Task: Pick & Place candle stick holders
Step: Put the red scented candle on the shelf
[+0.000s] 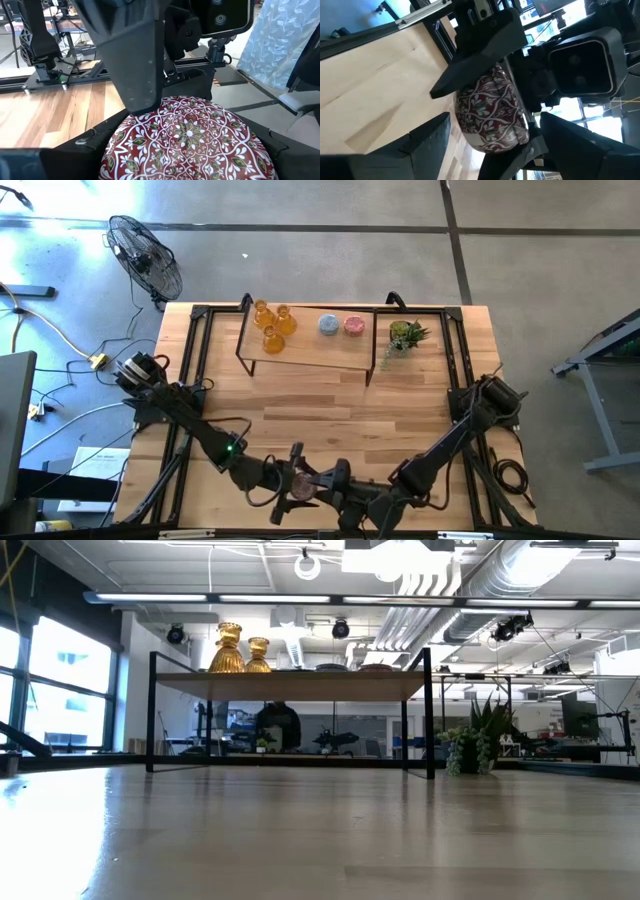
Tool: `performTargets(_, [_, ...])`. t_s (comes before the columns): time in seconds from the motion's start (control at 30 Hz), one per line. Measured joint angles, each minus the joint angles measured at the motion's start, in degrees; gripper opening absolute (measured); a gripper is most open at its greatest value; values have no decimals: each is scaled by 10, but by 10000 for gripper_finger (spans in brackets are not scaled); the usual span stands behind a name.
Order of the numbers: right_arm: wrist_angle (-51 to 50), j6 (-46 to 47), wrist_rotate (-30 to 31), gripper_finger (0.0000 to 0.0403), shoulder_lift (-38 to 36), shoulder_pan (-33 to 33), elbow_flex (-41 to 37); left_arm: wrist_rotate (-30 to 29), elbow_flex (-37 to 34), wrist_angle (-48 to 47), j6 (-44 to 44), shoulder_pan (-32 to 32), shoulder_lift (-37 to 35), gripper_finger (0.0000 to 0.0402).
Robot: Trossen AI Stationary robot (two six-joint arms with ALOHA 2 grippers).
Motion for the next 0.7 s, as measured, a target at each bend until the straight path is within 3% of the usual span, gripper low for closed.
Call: performTargets(0.7, [0,30,-10,302,0,-1,0,17,0,-1,-6,8,0,275])
